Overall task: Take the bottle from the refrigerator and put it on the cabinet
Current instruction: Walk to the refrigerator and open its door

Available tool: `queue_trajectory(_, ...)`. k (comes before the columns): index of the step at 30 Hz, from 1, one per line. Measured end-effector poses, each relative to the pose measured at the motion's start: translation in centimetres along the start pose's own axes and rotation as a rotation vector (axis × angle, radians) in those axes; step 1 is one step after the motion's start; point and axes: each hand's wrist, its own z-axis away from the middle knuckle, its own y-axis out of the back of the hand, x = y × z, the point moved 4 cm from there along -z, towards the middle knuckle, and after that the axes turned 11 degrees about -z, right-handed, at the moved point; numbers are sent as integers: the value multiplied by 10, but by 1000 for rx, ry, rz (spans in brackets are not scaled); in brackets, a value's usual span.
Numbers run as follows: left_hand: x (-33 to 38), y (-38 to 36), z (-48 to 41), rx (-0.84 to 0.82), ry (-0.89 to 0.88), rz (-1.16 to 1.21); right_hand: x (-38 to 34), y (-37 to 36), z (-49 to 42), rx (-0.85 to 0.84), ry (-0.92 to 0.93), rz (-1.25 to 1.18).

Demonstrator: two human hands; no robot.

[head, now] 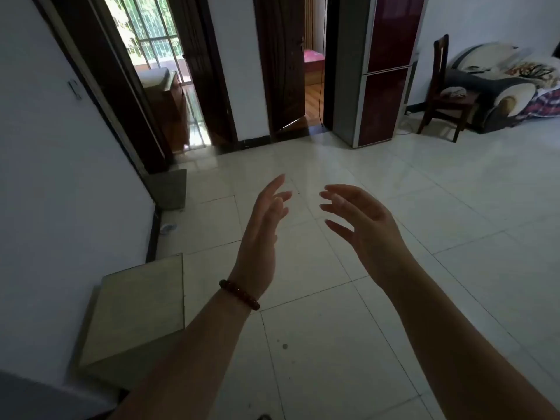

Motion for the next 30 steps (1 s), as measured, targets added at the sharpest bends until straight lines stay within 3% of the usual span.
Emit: queue_trajectory(30, -88, -69, -303, -49, 57, 69, 46, 95, -287, 120, -99, 39)
